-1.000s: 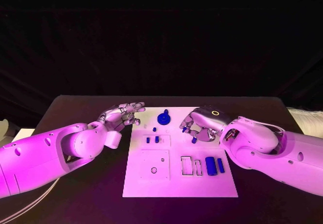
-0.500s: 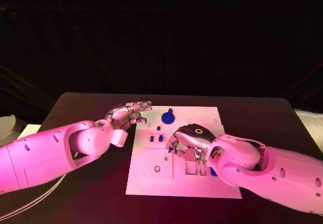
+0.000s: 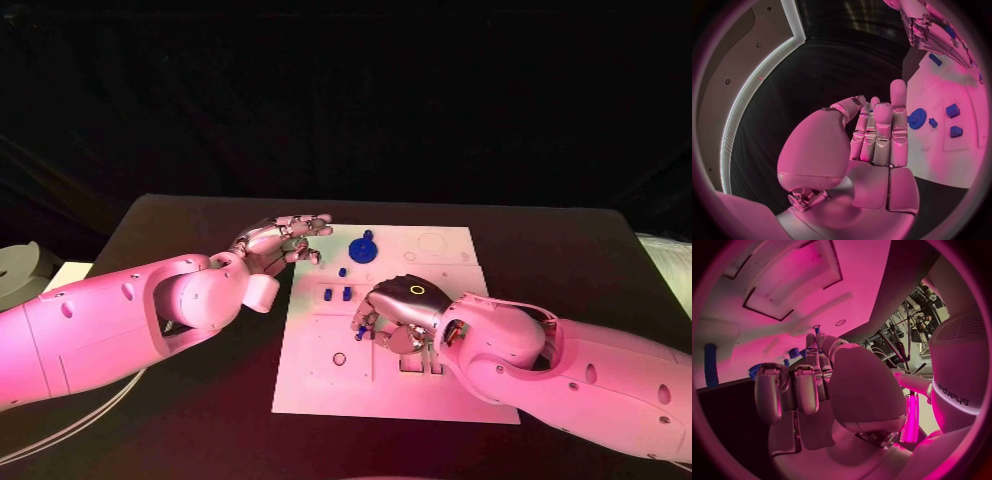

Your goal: Assemble the parts on the task board

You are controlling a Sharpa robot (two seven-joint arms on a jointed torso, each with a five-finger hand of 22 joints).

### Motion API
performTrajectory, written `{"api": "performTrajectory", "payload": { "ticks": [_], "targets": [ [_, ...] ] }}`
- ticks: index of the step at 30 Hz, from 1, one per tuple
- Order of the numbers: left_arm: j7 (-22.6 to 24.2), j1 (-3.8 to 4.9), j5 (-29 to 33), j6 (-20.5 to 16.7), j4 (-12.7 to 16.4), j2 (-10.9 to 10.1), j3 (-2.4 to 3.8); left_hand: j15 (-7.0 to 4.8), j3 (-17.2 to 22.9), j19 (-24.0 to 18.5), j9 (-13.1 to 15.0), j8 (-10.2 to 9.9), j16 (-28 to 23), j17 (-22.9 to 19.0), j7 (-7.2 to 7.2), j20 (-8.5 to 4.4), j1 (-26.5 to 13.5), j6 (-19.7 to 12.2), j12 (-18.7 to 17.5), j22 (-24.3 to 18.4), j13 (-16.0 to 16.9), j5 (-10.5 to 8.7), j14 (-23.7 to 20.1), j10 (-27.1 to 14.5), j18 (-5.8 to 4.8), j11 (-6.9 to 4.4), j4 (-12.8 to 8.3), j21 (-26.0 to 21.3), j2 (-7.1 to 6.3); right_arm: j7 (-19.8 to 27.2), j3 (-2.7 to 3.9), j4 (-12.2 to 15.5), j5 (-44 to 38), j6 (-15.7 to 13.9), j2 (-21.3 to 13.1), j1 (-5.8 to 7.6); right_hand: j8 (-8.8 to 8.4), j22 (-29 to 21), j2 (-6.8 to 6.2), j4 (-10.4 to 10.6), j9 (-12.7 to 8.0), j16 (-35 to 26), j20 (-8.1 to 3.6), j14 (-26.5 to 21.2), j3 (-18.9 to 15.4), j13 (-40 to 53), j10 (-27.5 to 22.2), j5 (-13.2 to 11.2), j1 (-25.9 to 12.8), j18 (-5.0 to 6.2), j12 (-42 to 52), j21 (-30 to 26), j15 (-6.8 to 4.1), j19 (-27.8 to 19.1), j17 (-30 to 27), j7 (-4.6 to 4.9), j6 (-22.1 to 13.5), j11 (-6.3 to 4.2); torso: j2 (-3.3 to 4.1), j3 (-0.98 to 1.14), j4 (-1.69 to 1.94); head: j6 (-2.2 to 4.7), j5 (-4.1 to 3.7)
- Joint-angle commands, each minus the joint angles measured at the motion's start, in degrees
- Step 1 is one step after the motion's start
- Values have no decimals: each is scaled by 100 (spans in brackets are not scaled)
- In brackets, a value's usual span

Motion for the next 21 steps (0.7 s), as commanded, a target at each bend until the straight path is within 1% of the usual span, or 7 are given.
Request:
{"api": "performTrajectory", "payload": {
  "ticks": [1,9,11,16,21],
  "targets": [
    [8,0,-101,164,19,14,4,-3,-8,-41,3,40,-8,-9,-17,-8,-58,-37,40,-5,5,27,-37,-42,58,1,-12,-21,5,-7,-4,-21,-97,155,16,-8,38,474,-17,-9,10,6,25,440,-2,-7,-18,13,-35,34,1,-18,35,115,700,81,55,22,2,-2,1,-7,8],
    [3,0,-107,181,19,14,4,-3,-10,-42,3,43,-7,-12,-16,-8,-61,-38,45,-5,6,27,-38,-44,59,1,-13,-21,4,-119,-9,-49,-192,244,53,-9,38,474,-27,-15,12,5,25,440,-13,-10,-19,12,-49,35,2,-18,35,114,697,80,56,23,6,-1,5,-7,9],
    [1,0,-107,183,20,13,4,-3,-13,-42,4,45,-6,-14,-16,-8,-67,-38,50,-5,6,27,-39,-46,59,2,-13,-20,1,-154,-12,-52,-272,277,73,-9,37,466,-32,-19,13,1,26,439,-19,-12,-22,12,-59,37,1,-23,35,111,692,81,53,24,6,-3,8,-11,9],
    [-2,0,-108,180,25,-1,4,-2,-17,-44,4,48,-7,-23,-15,-7,-74,-40,56,-6,7,26,-43,-50,59,3,-13,-21,-2,-251,-37,-74,-430,419,152,-10,36,466,-34,-20,13,5,27,439,-23,-13,-24,13,-65,37,1,-24,35,111,696,81,52,24,7,-4,-4,-7,17],
    [-2,0,-108,183,33,-5,4,-1,-25,-46,4,51,-8,-34,-14,-6,-86,-44,64,-6,7,25,-48,-57,58,5,-12,-21,-7,-295,-63,-118,-510,489,213,-15,36,461,-35,-22,14,-1,27,438,-23,-14,-24,13,-66,38,1,-27,36,108,687,80,51,23,3,-8,1,-15,11]
  ]
}}
